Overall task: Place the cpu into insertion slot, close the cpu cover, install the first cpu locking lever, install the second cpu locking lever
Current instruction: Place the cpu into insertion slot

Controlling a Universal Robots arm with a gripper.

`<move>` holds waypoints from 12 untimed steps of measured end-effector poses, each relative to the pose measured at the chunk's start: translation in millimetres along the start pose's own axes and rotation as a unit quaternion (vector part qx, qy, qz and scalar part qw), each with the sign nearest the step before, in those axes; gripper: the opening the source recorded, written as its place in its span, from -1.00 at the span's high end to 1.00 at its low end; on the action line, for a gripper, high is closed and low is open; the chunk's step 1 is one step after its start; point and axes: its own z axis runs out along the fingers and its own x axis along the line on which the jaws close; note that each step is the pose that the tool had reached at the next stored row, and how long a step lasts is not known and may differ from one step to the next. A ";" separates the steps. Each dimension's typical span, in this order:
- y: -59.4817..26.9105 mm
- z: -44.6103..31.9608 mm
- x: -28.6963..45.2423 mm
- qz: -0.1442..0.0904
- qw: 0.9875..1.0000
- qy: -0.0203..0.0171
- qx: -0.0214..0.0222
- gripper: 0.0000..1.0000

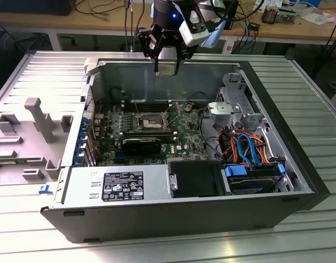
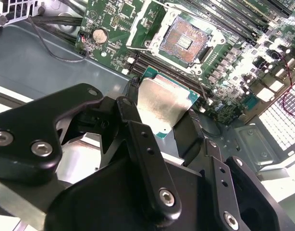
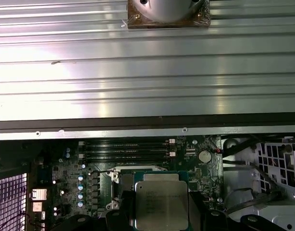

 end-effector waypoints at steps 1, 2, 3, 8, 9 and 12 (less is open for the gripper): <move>0.0 0.2 0.0 0.000 1.000 0.000 0.000 -0.08; -0.1 0.5 0.0 0.000 1.000 0.000 0.000 -0.08; -0.1 0.6 0.0 0.000 1.000 0.000 0.000 -0.08; -0.3 1.5 0.0 0.000 1.000 0.000 0.000 -0.08; -0.3 1.7 0.0 0.000 1.000 0.000 0.000 -0.08; -0.7 3.0 -0.1 0.000 1.000 0.000 0.000 -0.08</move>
